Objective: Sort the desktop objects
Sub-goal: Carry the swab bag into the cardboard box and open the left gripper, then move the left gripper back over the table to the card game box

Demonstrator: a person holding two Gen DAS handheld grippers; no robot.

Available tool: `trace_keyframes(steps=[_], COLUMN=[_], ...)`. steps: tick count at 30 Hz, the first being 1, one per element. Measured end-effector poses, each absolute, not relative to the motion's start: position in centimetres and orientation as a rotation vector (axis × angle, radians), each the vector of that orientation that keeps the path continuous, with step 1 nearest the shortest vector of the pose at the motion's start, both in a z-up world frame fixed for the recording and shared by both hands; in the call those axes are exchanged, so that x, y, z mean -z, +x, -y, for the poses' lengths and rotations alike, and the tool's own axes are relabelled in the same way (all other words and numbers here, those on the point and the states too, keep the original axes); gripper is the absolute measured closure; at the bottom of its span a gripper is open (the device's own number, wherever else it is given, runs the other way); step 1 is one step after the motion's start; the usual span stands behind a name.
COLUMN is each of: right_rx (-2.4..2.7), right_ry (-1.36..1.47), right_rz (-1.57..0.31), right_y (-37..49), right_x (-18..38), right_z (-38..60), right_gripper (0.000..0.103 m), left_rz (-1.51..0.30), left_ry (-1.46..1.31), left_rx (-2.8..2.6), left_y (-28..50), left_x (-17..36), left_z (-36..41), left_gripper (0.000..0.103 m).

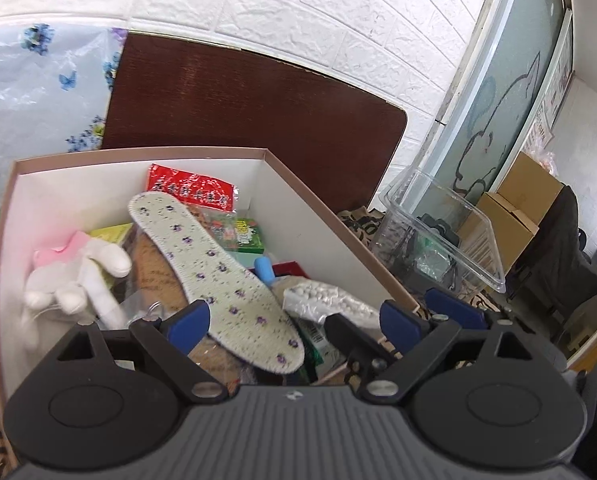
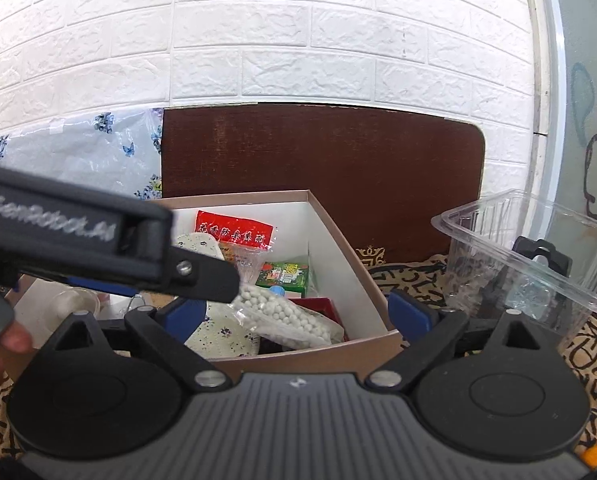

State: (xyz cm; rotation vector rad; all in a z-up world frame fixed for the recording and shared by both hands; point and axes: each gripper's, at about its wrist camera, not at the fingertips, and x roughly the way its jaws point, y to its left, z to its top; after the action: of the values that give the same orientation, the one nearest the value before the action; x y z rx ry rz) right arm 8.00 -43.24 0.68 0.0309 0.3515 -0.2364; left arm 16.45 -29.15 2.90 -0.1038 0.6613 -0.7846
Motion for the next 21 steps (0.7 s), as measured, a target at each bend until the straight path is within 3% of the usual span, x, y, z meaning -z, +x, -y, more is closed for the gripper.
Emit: trace_keyframes(steps=[21], right_rx=[0.138], right_ry=[0.042], right_rz=[-0.369], right_y=[3.6], right_x=[-2.2], right_z=[36.6], right_gripper=[0.007], left_rz=[-0.609], left_ry=[-0.051], left_rx=[0.635], left_y=[9.2], left_x=[-4.4], left_z=[21.8], left_gripper=[0.006])
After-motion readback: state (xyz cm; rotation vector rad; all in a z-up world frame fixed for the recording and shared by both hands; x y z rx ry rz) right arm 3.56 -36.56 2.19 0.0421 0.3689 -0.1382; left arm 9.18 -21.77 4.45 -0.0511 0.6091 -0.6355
